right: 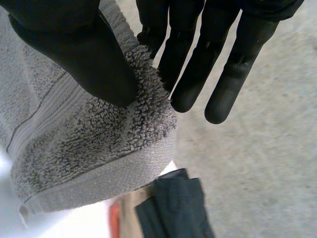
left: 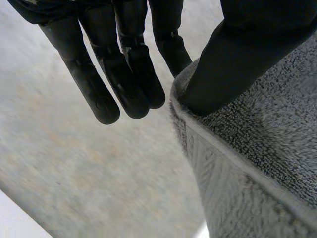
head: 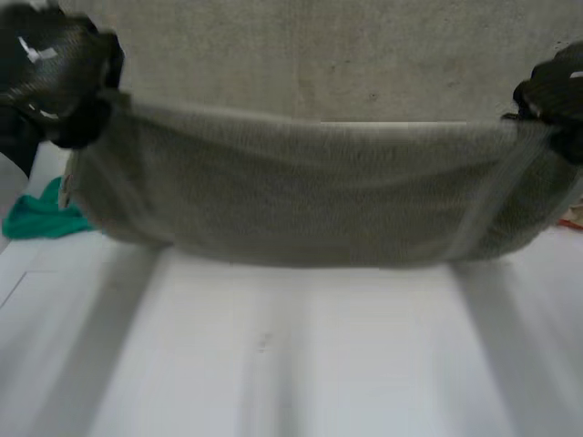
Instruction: Fold the laundry.
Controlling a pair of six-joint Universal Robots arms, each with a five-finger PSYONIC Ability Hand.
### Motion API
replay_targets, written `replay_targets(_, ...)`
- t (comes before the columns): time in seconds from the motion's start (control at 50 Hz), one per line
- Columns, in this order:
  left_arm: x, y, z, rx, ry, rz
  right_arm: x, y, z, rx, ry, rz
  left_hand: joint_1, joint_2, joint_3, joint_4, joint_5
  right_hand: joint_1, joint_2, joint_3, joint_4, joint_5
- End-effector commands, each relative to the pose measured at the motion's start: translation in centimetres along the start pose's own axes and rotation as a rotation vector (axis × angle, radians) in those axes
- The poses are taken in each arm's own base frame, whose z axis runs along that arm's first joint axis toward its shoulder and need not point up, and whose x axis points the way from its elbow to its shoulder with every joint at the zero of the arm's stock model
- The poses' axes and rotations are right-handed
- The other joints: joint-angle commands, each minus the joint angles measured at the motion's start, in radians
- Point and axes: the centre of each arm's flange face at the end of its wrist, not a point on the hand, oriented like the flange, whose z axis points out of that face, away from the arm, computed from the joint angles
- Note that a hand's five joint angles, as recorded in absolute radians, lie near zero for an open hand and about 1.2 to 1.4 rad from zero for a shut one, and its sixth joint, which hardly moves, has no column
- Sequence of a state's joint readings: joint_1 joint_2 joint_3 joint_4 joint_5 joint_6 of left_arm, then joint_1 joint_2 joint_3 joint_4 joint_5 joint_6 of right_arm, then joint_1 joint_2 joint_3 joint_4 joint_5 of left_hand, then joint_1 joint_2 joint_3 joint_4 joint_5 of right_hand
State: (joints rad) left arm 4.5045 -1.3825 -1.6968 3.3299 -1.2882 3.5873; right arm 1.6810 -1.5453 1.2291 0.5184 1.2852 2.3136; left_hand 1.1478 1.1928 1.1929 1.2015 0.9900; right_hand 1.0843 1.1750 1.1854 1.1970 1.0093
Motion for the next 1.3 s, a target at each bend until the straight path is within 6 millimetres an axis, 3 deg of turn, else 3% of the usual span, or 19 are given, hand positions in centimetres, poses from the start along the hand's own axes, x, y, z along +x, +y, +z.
replay_targets(0.02, 3.4, 8.7, 1.8, -0.264, 0.128, -0.069, -3.9, 4.8, 4.0, -0.138, -0.164, 0.060, 0.248, 0.203, 0.203, 0.195, 0.232, 0.312, 0.221, 0.211, 0.199, 0.212)
replay_targets(0.12, 4.4, 13.0, 4.5, -0.340, 0.160, -0.040, -4.3, 6.8, 8.9, -0.159, -0.149, 0.096, 0.248, 0.203, 0.203, 0.195, 0.232, 0.312, 0.221, 0.211, 0.199, 0.212)
replay_targets(0.2, 3.0, 13.1, 8.7, -0.259, 0.115, 0.055, -3.4, 4.9, 12.6, -0.024, -0.001, 0.131, 0.248, 0.203, 0.203, 0.195, 0.232, 0.312, 0.221, 0.211, 0.199, 0.212)
replay_targets(0.22, 1.7, 11.9, 10.8, -0.185, 0.064, 0.091, -2.4, 3.4, 13.8, 0.068, 0.092, 0.137, 0.248, 0.203, 0.203, 0.195, 0.232, 0.312, 0.221, 0.211, 0.199, 0.212)
replay_targets(0.26, 0.2, 9.9, 13.1, -0.079, -0.004, 0.128, -0.9, 1.7, 14.7, 0.171, 0.201, 0.148, 0.248, 0.203, 0.203, 0.195, 0.232, 0.312, 0.221, 0.211, 0.199, 0.212)
replay_targets(0.28, -1.6, 7.3, 15.0, 0.049, -0.091, 0.162, 0.8, 0.0, 15.1, 0.296, 0.313, 0.158, 0.248, 0.203, 0.203, 0.195, 0.232, 0.312, 0.221, 0.211, 0.199, 0.212)
replay_targets(0.34, -4.6, 3.2, 16.8, 0.262, -0.233, 0.188, 3.7, -3.1, 15.0, 0.539, 0.514, 0.174, 0.248, 0.203, 0.203, 0.195, 0.232, 0.312, 0.221, 0.211, 0.199, 0.212)
replay_targets(0.36, -4.6, 3.2, 16.9, 0.263, -0.233, 0.188, 4.3, -3.7, 14.7, 0.594, 0.553, 0.179, 0.248, 0.203, 0.203, 0.195, 0.232, 0.312, 0.221, 0.211, 0.199, 0.212)
replay_targets(0.38, -5.9, 1.3, 17.4, 0.387, -0.301, 0.175, 4.8, -4.3, 14.4, 0.641, 0.590, 0.182, 0.248, 0.203, 0.203, 0.195, 0.232, 0.312, 0.221, 0.211, 0.199, 0.212)
replay_targets(0.46, -6.8, -0.3, 17.6, 0.529, -0.340, 0.114, 5.3, -5.6, 13.4, 0.741, 0.650, 0.189, 0.248, 0.203, 0.203, 0.195, 0.232, 0.312, 0.221, 0.211, 0.199, 0.212)
replay_targets(0.54, -6.0, 1.4, 17.1, 0.449, -0.297, 0.054, 3.8, -5.7, 13.2, 0.719, 0.599, 0.206, 0.248, 0.203, 0.203, 0.195, 0.232, 0.312, 0.221, 0.211, 0.199, 0.212)
replay_targets(0.64, -4.7, 3.7, 14.8, 0.313, -0.249, 0.025, 1.1, -3.5, 13.8, 0.610, 0.495, 0.227, 0.248, 0.203, 0.203, 0.195, 0.232, 0.312, 0.221, 0.211, 0.199, 0.212)
replay_targets(0.8, -1.1, 8.9, 9.2, 0.079, -0.159, -0.023, -4.4, 2.3, 13.9, 0.354, 0.276, 0.260, 0.248, 0.203, 0.203, 0.195, 0.232, 0.312, 0.221, 0.211, 0.199, 0.212)
replay_targets(0.88, 1.6, 12.2, 6.0, -0.056, -0.098, -0.048, -8.8, 6.1, 12.8, 0.187, 0.118, 0.283, 0.248, 0.203, 0.203, 0.195, 0.232, 0.312, 0.221, 0.211, 0.199, 0.212)
replay_targets(0.96, 4.0, 15.2, 3.4, -0.163, -0.015, -0.051, -11.6, 8.6, 11.7, 0.097, 0.034, 0.300, 0.248, 0.203, 0.203, 0.195, 0.232, 0.312, 0.221, 0.211, 0.199, 0.212)
replay_targets(1.04, 5.6, 19.5, 1.5, -0.288, 0.066, -0.041, -12.3, 10.6, 11.2, 0.047, -0.006, 0.309, 0.248, 0.203, 0.203, 0.195, 0.232, 0.312, 0.221, 0.211, 0.199, 0.212)
replay_targets(1.12, 5.4, 21.9, 1.0, -0.347, 0.091, -0.036, -12.4, 11.6, 11.0, 0.026, -0.022, 0.314, 0.248, 0.203, 0.203, 0.195, 0.232, 0.312, 0.221, 0.211, 0.199, 0.212)
replay_targets(1.18, 5.2, 22.6, 1.0, -0.355, 0.104, -0.046, -12.5, 11.8, 10.9, 0.021, -0.026, 0.316, 0.248, 0.203, 0.203, 0.195, 0.232, 0.312, 0.221, 0.211, 0.199, 0.212)
replay_targets(1.3, 4.3, 23.1, 1.2, -0.367, 0.106, -0.068, -12.5, 11.8, 11.0, 0.020, -0.027, 0.324, -0.247, -0.292, -0.292, -0.301, -0.264, 0.312, 0.221, 0.211, 0.199, 0.212)
